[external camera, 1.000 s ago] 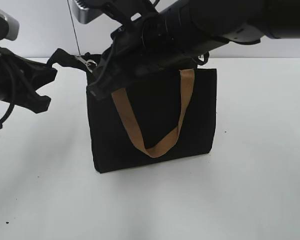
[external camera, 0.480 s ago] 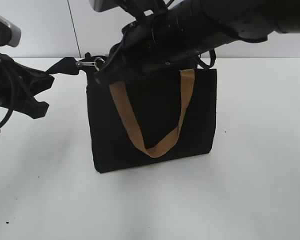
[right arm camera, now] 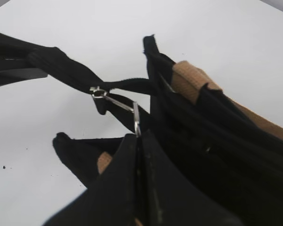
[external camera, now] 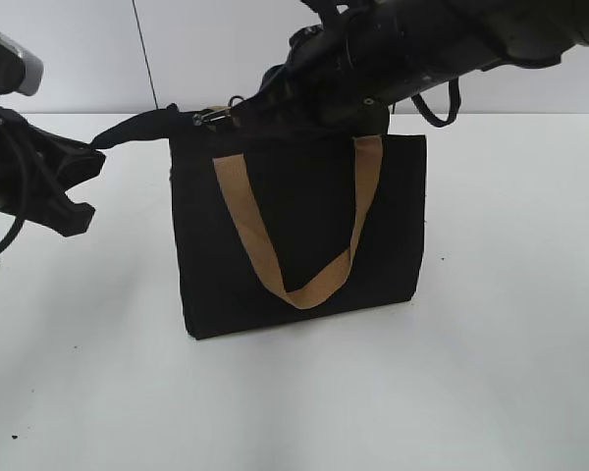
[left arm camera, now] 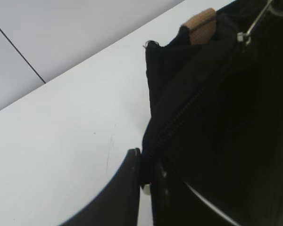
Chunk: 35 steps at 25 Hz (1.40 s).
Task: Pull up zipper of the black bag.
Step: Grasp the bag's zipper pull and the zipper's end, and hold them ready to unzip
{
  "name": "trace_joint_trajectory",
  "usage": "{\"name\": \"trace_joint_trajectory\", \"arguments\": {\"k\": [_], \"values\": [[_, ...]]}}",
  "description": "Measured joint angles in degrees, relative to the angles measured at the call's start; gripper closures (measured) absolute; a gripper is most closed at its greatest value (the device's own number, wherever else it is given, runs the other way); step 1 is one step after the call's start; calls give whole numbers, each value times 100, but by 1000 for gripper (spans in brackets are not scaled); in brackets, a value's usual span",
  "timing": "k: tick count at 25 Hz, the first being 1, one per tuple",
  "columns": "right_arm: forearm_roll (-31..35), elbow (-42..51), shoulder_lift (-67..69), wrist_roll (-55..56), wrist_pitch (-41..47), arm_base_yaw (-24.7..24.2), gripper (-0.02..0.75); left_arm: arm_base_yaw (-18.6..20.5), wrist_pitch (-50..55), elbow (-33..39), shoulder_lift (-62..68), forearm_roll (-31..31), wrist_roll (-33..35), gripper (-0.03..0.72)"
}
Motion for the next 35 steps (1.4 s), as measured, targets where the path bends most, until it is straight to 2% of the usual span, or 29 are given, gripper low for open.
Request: {"name": "trace_joint_trajectory", "arguments": {"k": [20,27,35], "values": [[18,0,-17,33,1188,-1485,751,0,644,-10,0,116,2,657],[-253,0,-321,33,1323,-1993,751,0,676,-10,0,116,2,657],[-172,0,-336,38,1397,-2036,751,0,637,-10,0,60,2,657]]}}
